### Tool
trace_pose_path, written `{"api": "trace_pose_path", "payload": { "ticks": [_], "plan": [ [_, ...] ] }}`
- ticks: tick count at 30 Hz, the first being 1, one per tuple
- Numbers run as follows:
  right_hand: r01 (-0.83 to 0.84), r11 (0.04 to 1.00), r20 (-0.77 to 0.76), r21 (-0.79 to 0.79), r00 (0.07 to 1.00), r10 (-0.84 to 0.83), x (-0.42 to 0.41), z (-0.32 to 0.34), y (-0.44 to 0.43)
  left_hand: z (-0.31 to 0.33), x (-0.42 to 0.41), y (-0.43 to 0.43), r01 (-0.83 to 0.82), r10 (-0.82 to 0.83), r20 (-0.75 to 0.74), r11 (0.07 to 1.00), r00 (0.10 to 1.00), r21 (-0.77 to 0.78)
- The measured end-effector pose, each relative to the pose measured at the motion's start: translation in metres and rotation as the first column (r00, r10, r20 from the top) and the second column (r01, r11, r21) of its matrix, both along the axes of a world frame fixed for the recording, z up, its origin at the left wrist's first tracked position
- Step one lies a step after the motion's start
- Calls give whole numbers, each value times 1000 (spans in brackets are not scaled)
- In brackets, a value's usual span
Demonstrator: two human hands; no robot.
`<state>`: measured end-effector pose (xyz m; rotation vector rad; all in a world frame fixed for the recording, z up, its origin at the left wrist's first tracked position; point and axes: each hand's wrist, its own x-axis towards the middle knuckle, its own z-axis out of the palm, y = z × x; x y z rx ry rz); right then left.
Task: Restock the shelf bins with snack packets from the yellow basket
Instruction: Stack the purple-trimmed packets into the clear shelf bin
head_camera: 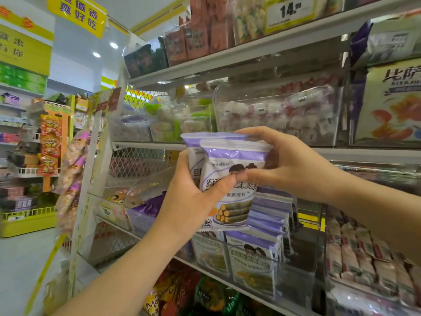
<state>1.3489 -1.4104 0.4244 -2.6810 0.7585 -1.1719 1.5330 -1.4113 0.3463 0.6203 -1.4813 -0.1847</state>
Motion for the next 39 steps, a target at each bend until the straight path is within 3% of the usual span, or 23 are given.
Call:
{"api": "trace_pose_path", "payload": {
  "ticks": [4, 8, 12, 14, 19, 23, 25, 30, 35, 39],
  "plan": [
    [75, 995, 16, -64, 997, -74, -5, -1, 2, 3, 3, -1, 91, -90, -25, 996, 996, 19],
    [164, 952, 75, -258, 986, -150, -18, -7, 3, 1, 11, -3, -11, 12, -42, 1000, 999, 26],
    [262, 805, 141, -533, 965, -221, -36, -17, -1, -2, 19, -5, -79, 83, -165, 996, 983, 28],
    [305, 755, 127, -581, 950, -287, -41, -24, -11, -6, 19, -7, -77, 80, -217, 997, 973, 19],
    [408, 787, 2, -463, 888, -459, -38, -38, -50, -12, 12, -9, -115, 120, -214, 993, 969, 35],
    [514, 784, -192, -348, 780, -596, -27, -41, -90, -15, 13, -13, -89, 96, -213, 995, 972, 44],
    [539, 743, -213, -396, 734, -645, -21, -37, -108, -17, 14, -16, -74, 82, -228, 996, 970, 45],
    [617, 739, -288, -271, 680, -674, -8, -27, -146, -21, 18, -22, -43, 50, -239, 998, 970, 36],
    [686, 608, -332, -398, 510, -793, -4, -16, -170, -24, 25, -29, -25, 39, -243, 998, 969, 59],
    [689, 642, -329, -337, 553, -766, -3, -11, -191, -25, 30, -33, -38, 46, -247, 999, 968, 40]
  ]
}}
